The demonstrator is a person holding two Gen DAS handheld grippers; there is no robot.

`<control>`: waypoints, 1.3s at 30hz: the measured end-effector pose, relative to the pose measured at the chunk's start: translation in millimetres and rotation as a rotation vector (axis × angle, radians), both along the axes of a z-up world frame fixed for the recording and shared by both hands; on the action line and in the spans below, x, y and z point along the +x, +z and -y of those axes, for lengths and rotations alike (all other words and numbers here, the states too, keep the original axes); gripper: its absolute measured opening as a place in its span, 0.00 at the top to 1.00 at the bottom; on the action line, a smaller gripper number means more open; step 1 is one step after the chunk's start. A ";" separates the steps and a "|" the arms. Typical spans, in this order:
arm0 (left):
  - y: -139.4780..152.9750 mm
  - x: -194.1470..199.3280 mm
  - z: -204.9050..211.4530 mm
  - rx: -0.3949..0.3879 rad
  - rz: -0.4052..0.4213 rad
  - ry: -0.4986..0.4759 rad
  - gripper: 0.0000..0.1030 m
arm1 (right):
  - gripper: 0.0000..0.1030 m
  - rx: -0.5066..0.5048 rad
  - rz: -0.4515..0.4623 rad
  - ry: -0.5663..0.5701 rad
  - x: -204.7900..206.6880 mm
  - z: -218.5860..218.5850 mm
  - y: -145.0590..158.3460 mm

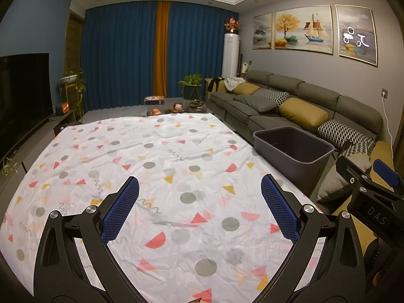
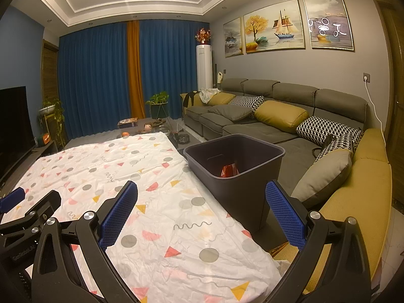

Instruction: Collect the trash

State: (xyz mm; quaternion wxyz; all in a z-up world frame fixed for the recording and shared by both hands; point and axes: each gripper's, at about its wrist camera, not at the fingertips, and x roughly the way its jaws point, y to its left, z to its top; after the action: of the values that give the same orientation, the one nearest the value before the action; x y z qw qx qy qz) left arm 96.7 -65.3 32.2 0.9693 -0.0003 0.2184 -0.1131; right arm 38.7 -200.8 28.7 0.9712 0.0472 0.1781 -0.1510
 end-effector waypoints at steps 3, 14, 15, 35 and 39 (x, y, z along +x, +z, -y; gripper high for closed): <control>-0.2 0.0 -0.1 0.001 0.000 0.002 0.07 | 0.05 -0.001 0.000 -0.001 0.0 -0.1 0.6; 0.1 0.2 -0.3 0.001 -0.001 0.000 0.07 | 0.05 0.000 -0.003 0.000 1.3 -0.7 1.4; 0.3 0.2 -0.3 0.001 -0.001 0.000 0.07 | 0.05 -0.001 -0.003 0.001 1.3 -0.7 1.2; -4.6 -1.5 -2.5 -0.002 -0.010 0.004 0.07 | 0.05 0.000 -0.017 0.003 5.4 -2.2 -4.3; -4.6 -1.5 -3.0 -0.003 -0.010 0.004 0.07 | 0.05 -0.001 -0.018 0.003 5.5 -2.2 -4.4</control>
State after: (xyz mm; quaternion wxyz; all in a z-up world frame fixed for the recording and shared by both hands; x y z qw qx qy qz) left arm 95.2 -62.4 27.6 0.9684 -0.0027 0.2233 -0.1113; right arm 44.2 -198.6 24.3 0.9699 0.0453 0.1867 -0.1499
